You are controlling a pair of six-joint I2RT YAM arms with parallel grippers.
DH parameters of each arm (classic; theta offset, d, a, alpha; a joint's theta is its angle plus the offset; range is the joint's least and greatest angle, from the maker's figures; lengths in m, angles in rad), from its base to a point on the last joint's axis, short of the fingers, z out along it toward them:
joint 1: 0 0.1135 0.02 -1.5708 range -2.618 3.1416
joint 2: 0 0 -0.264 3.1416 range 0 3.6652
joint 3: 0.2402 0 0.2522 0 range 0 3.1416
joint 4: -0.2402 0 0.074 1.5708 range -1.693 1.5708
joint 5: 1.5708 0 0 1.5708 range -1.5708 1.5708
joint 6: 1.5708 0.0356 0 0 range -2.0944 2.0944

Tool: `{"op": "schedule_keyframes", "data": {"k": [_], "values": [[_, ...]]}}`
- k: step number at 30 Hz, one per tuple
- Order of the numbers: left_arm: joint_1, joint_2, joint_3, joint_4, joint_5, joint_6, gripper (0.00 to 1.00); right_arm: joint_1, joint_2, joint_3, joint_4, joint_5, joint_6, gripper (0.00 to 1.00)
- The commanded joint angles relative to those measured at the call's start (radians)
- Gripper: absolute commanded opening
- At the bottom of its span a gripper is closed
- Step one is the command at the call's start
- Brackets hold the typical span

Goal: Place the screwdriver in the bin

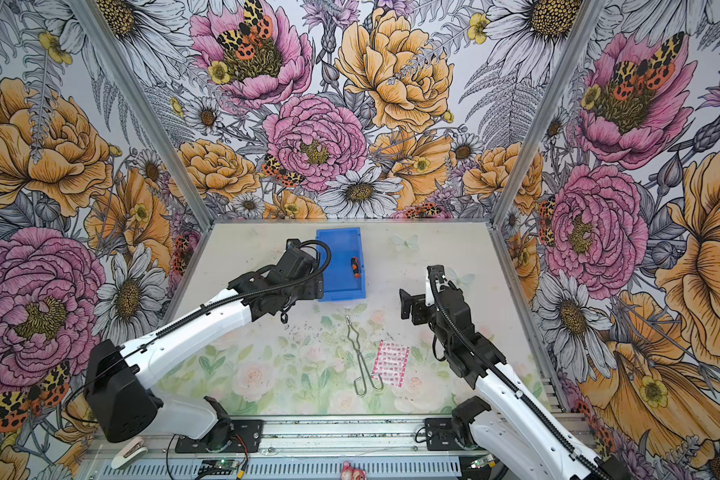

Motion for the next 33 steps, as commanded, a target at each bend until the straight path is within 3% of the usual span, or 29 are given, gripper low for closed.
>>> {"op": "schedule_keyframes", "data": {"k": [1, 8, 11, 20, 23, 29, 33], "values": [[0.055, -0.095, -0.109, 0.094, 0.061, 0.03, 0.99, -0.006, -0.044, -0.023, -0.005, 0.111, 0.047, 0.99], [0.153, -0.263, -0.306, 0.215, 0.102, 0.13, 0.99, -0.016, -0.094, -0.093, -0.004, 0.318, 0.087, 0.99], [0.193, -0.342, -0.378, 0.275, 0.078, 0.153, 0.99, -0.03, -0.108, -0.128, 0.001, 0.348, 0.074, 1.0], [0.336, -0.524, -0.565, 0.44, -0.015, 0.229, 0.99, -0.151, -0.148, -0.22, 0.125, 0.224, -0.03, 1.0], [0.412, -0.509, -0.593, 0.486, 0.017, 0.253, 0.99, -0.201, -0.106, -0.223, 0.17, 0.192, -0.068, 0.99], [0.49, -0.456, -0.716, 0.75, 0.103, 0.381, 0.99, -0.291, -0.038, -0.279, 0.247, 0.165, -0.102, 0.99], [0.543, -0.388, -0.693, 0.787, 0.13, 0.386, 0.99, -0.335, -0.015, -0.351, 0.387, 0.129, -0.09, 0.99]]}}
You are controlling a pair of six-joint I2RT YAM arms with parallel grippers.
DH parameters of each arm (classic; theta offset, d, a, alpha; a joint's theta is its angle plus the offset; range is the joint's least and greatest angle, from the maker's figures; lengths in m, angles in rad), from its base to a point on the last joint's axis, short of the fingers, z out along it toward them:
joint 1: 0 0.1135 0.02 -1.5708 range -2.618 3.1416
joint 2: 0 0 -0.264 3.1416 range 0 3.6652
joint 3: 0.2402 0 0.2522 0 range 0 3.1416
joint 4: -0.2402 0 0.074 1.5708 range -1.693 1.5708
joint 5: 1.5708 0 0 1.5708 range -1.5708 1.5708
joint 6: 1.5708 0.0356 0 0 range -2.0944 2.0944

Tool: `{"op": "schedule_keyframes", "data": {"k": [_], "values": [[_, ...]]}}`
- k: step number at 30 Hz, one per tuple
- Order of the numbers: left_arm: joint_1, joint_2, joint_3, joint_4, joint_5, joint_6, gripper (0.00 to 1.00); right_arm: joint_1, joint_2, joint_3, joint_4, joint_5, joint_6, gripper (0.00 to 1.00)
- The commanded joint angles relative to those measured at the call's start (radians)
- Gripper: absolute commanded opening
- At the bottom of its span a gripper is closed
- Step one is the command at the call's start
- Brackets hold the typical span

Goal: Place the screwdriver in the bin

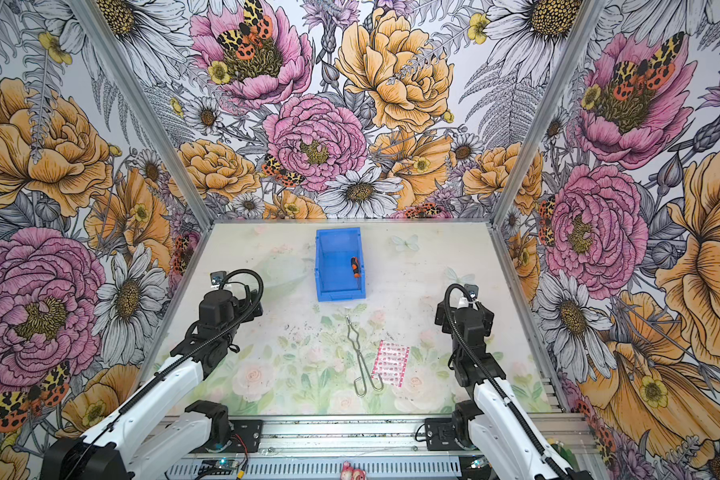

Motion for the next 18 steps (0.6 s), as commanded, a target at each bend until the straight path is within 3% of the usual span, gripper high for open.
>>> {"op": "schedule_keyframes", "data": {"k": [1, 5, 18], "values": [[0.047, 0.047, 0.019, 0.145, 0.061, 0.056, 0.99, -0.033, 0.032, -0.046, 0.173, -0.046, -0.006, 0.99], [0.057, 0.145, -0.043, 0.337, 0.062, 0.133, 0.99, -0.07, 0.137, -0.029, 0.27, -0.09, -0.027, 1.0], [0.092, 0.394, -0.05, 0.695, 0.082, 0.121, 0.99, -0.115, 0.481, 0.08, 0.529, -0.184, -0.061, 1.0]]}}
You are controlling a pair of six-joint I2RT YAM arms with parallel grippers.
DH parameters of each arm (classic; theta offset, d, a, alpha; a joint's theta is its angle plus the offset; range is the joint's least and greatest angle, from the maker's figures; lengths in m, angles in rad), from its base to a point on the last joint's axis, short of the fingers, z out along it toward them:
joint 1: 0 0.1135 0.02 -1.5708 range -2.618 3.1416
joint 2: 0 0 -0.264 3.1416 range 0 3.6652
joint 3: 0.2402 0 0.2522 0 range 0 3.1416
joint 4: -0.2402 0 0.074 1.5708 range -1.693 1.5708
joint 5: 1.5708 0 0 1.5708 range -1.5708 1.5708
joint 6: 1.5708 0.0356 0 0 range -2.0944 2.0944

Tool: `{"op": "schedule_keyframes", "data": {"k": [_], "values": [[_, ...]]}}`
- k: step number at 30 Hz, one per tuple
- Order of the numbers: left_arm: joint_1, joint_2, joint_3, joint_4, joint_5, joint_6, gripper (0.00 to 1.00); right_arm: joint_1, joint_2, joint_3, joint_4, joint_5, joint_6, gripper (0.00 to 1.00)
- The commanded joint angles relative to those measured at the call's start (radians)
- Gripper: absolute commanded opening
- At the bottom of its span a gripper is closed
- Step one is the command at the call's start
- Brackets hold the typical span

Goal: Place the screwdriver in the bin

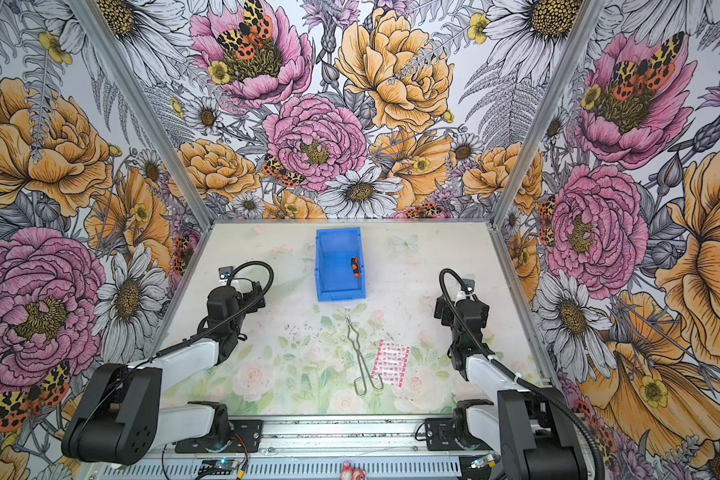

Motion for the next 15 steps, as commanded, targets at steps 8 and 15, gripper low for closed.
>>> {"op": "schedule_keyframes", "data": {"k": [8, 15], "values": [[0.037, 0.096, 0.069, 0.113, 0.072, 0.074, 0.99, -0.029, 0.166, 0.139, 0.126, -0.098, -0.017, 1.0], [0.079, 0.194, 0.04, 0.298, 0.128, 0.102, 0.99, -0.055, 0.196, 0.161, 0.131, -0.153, -0.024, 0.99]]}}
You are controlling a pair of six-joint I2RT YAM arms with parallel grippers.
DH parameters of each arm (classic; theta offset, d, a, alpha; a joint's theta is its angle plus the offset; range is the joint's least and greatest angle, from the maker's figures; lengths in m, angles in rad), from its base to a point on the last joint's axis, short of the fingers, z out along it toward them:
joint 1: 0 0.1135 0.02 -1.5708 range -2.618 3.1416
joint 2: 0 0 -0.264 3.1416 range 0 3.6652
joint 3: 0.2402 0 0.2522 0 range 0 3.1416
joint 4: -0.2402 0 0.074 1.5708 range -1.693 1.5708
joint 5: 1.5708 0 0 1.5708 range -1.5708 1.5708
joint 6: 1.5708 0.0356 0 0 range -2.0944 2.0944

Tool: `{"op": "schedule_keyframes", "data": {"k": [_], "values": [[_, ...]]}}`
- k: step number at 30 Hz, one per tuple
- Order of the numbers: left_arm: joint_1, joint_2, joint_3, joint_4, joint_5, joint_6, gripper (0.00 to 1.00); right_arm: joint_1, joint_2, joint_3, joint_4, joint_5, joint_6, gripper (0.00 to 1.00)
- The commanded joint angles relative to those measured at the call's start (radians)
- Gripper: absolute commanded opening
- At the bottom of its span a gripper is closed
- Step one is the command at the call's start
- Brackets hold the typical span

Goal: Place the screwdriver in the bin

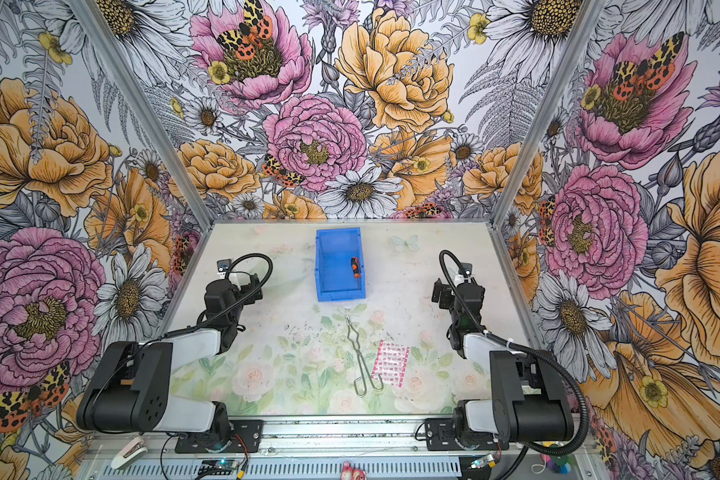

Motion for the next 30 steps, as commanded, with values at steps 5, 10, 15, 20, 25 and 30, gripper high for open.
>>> {"op": "schedule_keyframes", "data": {"k": [5, 10, 15, 20, 25, 30], "values": [[0.047, 0.102, -0.066, 0.294, 0.116, 0.007, 0.99, -0.024, 0.047, 0.064, 0.028, -0.094, -0.03, 1.0], [0.051, 0.105, -0.067, 0.298, 0.123, 0.005, 0.99, -0.023, 0.13, -0.014, 0.248, -0.1, -0.037, 0.99], [0.051, 0.102, -0.065, 0.289, 0.123, 0.006, 0.99, -0.026, 0.173, -0.012, 0.286, -0.055, -0.016, 1.0], [0.044, 0.108, -0.07, 0.309, 0.108, 0.011, 0.99, -0.016, 0.179, -0.001, 0.274, -0.028, -0.023, 0.99], [0.028, 0.108, -0.073, 0.319, 0.077, 0.018, 0.99, -0.01, 0.174, -0.013, 0.296, -0.026, -0.03, 1.0], [0.025, 0.108, -0.076, 0.324, 0.076, 0.022, 0.99, -0.01, 0.177, -0.009, 0.293, -0.027, -0.031, 0.99]]}}
